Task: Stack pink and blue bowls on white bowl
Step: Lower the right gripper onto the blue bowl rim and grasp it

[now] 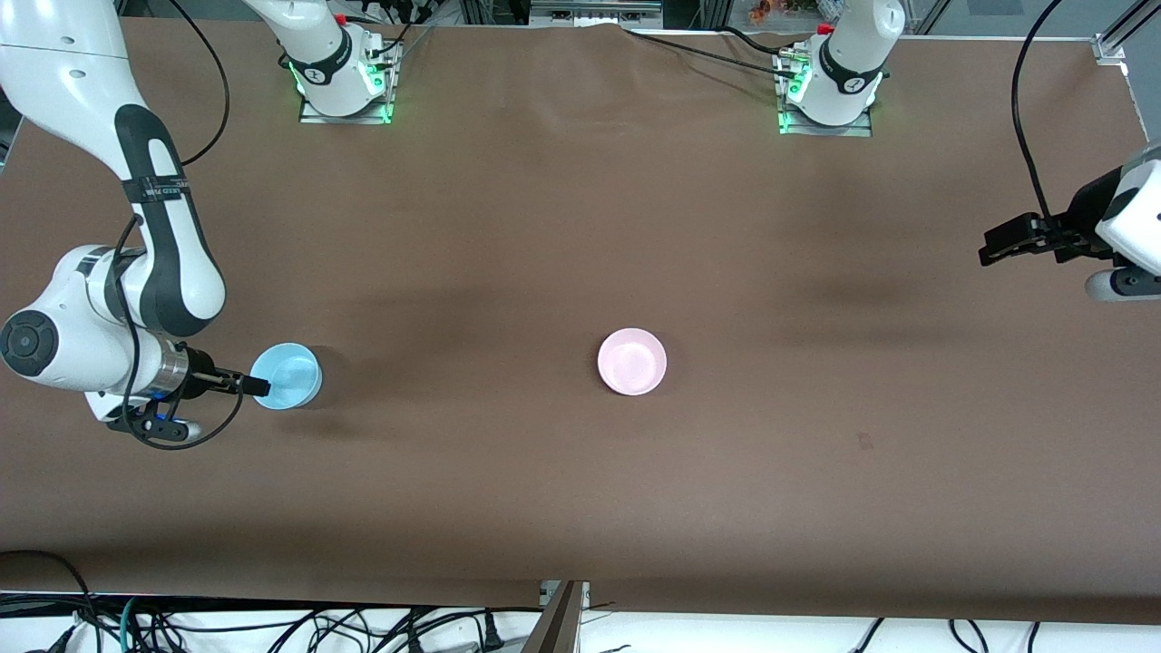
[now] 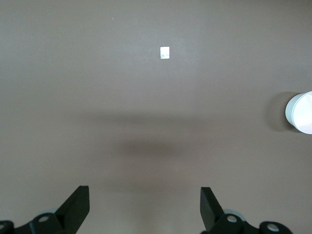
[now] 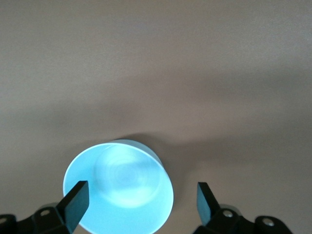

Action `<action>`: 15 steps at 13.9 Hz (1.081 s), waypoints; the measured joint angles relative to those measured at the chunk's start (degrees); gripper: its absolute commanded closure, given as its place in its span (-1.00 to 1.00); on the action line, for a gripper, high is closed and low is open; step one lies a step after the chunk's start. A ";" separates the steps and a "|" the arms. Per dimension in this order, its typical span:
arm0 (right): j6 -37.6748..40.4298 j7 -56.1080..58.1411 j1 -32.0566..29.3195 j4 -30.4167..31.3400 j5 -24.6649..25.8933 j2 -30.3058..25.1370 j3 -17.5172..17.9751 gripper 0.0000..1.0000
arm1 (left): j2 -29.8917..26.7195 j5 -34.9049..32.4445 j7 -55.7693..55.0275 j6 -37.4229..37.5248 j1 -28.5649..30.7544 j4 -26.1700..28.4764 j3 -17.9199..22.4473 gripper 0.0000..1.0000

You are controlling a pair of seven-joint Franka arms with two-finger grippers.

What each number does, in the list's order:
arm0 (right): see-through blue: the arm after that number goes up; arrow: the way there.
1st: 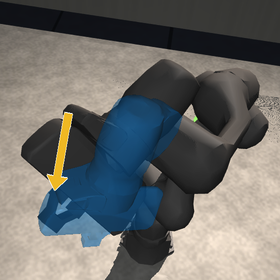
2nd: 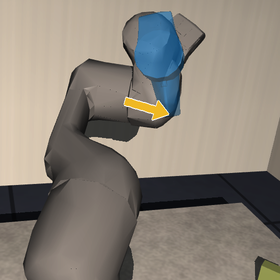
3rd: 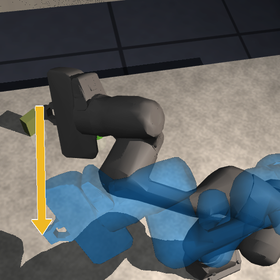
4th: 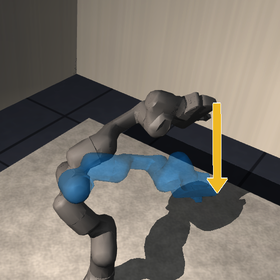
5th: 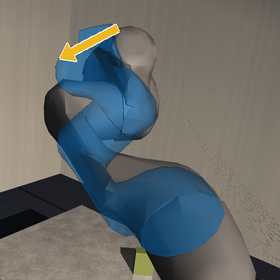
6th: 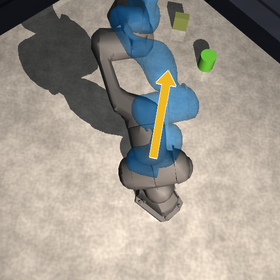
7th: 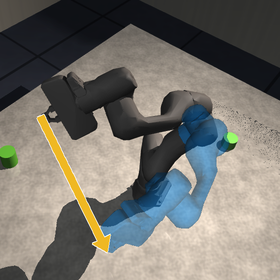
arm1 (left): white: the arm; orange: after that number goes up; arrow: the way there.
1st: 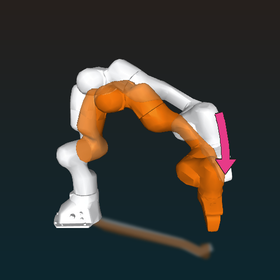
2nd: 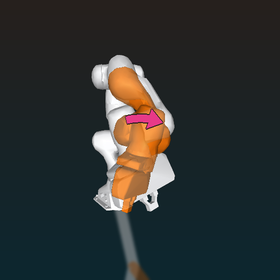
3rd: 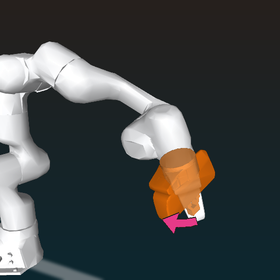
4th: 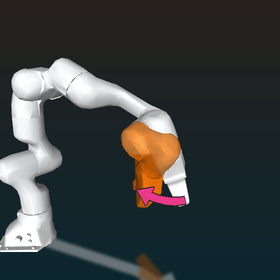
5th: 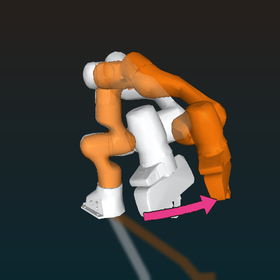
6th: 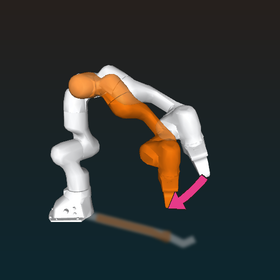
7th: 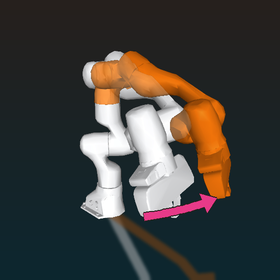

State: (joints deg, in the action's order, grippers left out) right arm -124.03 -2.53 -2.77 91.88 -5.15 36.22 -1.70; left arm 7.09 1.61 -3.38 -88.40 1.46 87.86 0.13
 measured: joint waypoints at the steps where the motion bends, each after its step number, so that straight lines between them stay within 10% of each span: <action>1: -0.95 0.08 -0.06 0.52 0.00 0.27 -0.01 -0.95 | 0.32 0.00 0.00 0.00 -0.05 -0.42 -0.02 -1.00; 10: -7.30 3.12 -0.71 6.69 0.00 0.76 -0.08 -0.80 | 1.26 0.00 -0.02 0.50 0.15 -2.22 0.55 -1.00; 15: -7.63 3.42 -0.72 6.84 0.01 0.76 -0.08 0.04 | 1.45 0.00 -0.03 0.63 0.14 -2.40 0.53 -1.00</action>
State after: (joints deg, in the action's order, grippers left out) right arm -131.66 0.89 -3.48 98.72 -5.15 36.98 -1.78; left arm 8.54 1.60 -3.40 -87.77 1.60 85.46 0.66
